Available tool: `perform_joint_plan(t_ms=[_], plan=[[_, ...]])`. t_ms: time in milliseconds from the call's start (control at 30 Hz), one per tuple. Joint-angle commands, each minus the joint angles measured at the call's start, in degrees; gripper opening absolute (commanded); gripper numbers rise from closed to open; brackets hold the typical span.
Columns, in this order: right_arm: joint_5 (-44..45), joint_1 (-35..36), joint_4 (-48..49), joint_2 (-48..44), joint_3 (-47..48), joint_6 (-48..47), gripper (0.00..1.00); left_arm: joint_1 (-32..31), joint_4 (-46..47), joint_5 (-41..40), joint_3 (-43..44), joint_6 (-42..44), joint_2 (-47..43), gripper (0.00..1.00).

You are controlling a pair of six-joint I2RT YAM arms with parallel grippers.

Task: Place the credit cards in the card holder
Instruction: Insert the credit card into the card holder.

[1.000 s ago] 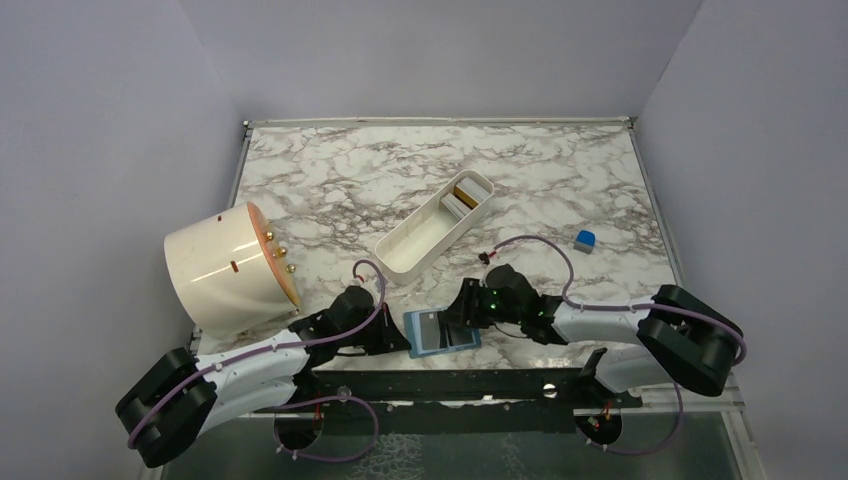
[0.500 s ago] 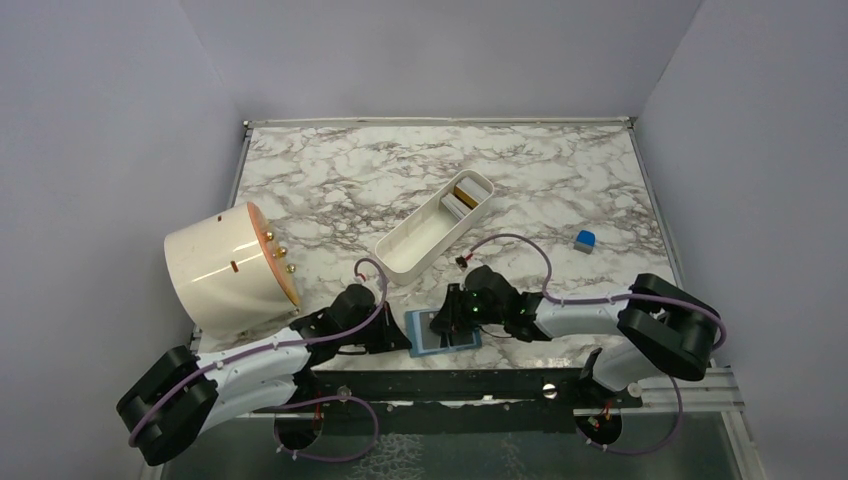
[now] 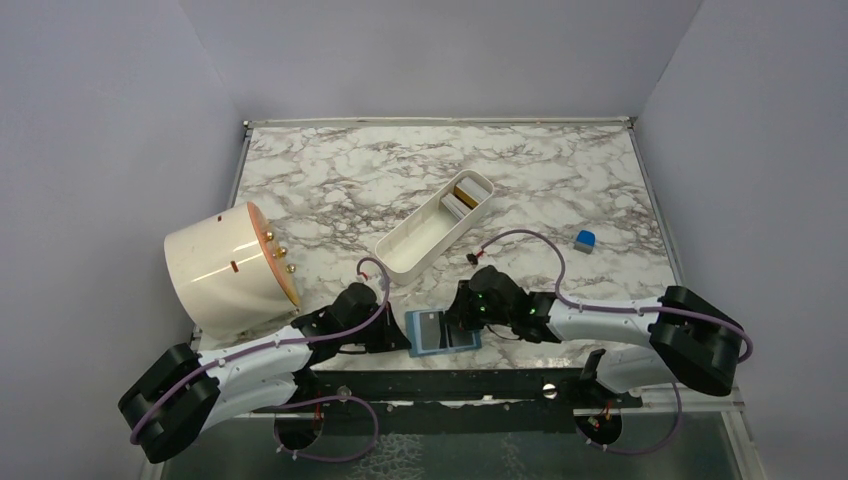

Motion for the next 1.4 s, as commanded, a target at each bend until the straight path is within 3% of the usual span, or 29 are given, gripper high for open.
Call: perform_joint_plan(t_ms=[0,67,400,700,867,1100,1267,1367], plan=[[7.1,0.2,-7.3,-0.1,2.0,-1.9,0.05,0.1,-0.5,0.3,1.0,1.0,-0.9,0.00],[6.8,0.2,-6.8,0.7,2.1,-2.5,0.01,0.1,-0.5,0.4,1.0,0.9,-1.1,0.00],[5.3,2.3,-5.0,7.3,4.4,-2.9,0.01,0.1,0.0,0.4,0.8,0.8,-1.0,0.00],[9.5,7.6,-10.2,9.2,8.7,-0.8,0.01,0.1,-1.2,0.9,2.3,2.0,-0.2,0.00],[11.1,7.8,-12.2,5.7,7.3,1.5,0.01,0.1,-8.9,-3.1,5.7,4.1,-1.7,0.00],[12.4,7.8,-16.3,-1.8,6.4,-0.4,0.14,0.1,-16.2,-7.8,9.3,5.8,-5.6,0.00],[10.9,7.8,-12.2,-3.3,3.8,0.5,0.20,0.1,-16.4,-7.4,10.7,4.1,-5.7,0.35],[9.4,7.8,-8.4,-2.5,2.8,0.9,0.21,0.1,-16.2,-7.2,11.9,4.1,-5.0,0.46]])
